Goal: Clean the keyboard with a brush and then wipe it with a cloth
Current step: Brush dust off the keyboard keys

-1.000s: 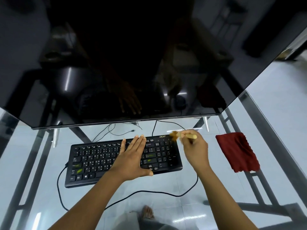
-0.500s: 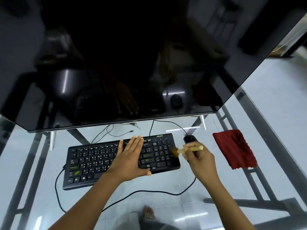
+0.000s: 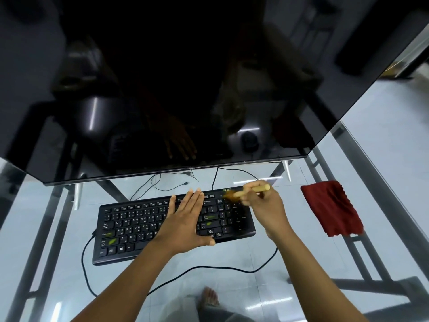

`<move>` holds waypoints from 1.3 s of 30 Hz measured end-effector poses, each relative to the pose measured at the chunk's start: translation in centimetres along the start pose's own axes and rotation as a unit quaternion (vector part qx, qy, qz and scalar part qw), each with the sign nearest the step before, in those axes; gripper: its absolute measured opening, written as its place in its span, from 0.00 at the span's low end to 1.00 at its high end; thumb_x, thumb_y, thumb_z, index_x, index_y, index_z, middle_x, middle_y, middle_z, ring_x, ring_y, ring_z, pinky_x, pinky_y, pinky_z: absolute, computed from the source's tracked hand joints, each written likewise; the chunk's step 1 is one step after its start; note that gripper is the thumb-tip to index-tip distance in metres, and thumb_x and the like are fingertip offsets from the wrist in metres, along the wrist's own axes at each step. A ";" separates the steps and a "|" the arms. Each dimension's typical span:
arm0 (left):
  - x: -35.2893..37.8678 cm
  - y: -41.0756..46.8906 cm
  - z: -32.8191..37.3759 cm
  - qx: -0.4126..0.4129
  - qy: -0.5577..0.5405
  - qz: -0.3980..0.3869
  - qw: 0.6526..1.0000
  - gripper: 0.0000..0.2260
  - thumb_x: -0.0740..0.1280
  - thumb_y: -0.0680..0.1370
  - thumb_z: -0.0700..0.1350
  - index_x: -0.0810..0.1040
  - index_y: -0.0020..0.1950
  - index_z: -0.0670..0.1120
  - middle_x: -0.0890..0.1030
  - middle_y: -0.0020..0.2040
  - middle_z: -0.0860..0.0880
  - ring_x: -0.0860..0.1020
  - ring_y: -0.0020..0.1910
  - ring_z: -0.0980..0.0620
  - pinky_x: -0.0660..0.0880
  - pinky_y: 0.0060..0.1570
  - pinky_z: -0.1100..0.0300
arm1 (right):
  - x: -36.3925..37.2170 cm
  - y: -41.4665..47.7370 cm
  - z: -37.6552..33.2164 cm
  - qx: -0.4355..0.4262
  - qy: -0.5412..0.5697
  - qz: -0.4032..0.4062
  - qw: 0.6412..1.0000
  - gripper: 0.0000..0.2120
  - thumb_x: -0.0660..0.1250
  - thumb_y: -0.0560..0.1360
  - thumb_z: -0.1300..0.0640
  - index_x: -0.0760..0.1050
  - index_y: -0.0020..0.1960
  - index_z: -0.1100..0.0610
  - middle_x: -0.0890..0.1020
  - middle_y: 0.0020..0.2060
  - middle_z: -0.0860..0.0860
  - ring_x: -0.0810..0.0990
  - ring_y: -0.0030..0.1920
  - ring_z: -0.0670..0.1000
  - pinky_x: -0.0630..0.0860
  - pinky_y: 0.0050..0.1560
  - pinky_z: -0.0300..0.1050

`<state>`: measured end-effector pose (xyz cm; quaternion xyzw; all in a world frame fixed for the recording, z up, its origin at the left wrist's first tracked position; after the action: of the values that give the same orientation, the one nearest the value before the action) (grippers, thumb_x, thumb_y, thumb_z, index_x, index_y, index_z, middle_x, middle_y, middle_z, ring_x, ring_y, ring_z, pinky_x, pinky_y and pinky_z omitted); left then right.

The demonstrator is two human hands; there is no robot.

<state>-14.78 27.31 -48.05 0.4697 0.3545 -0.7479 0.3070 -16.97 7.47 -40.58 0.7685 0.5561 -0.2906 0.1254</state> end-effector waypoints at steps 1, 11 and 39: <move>0.0 0.0 0.0 0.001 0.001 -0.001 1.000 0.55 0.61 0.65 0.76 0.36 0.78 0.48 0.35 0.78 0.53 0.30 0.74 0.56 0.33 0.72 0.42 | 1.2 0.1 -0.1 0.012 0.017 -0.044 0.999 0.05 0.65 0.79 0.60 0.78 0.46 0.55 0.85 0.43 0.53 0.85 0.43 0.51 0.81 0.51 0.46; 0.2 0.0 -0.2 -0.003 0.000 -0.003 1.000 0.55 0.60 0.65 0.76 0.35 0.78 0.48 0.35 0.77 0.53 0.30 0.74 0.56 0.33 0.73 0.42 | 0.3 1.5 -0.3 0.038 0.006 0.042 0.998 0.05 0.64 0.79 0.61 0.78 0.48 0.55 0.82 0.39 0.47 0.81 0.38 0.42 0.73 0.40 0.25; -0.5 -0.9 0.4 0.011 0.028 0.001 1.000 0.58 0.66 0.65 0.73 0.33 0.77 0.47 0.32 0.76 0.51 0.29 0.73 0.54 0.31 0.72 0.44 | 1.2 -7.2 -0.7 -0.182 -0.067 -0.117 0.974 0.07 0.70 0.76 0.60 0.83 0.51 0.49 0.81 0.50 0.40 0.80 0.51 0.41 0.78 0.52 0.39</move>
<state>-15.43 27.56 -47.23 0.4942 0.3542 -0.7382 0.2922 -23.21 11.24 -39.79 0.6413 0.6762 -0.2479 0.2646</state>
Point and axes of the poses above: each hand's wrist, its own y-axis towards the middle knuckle, its own x-axis out of the palm, z = x × y, the point moved 9 cm from there along y, towards the middle knuckle
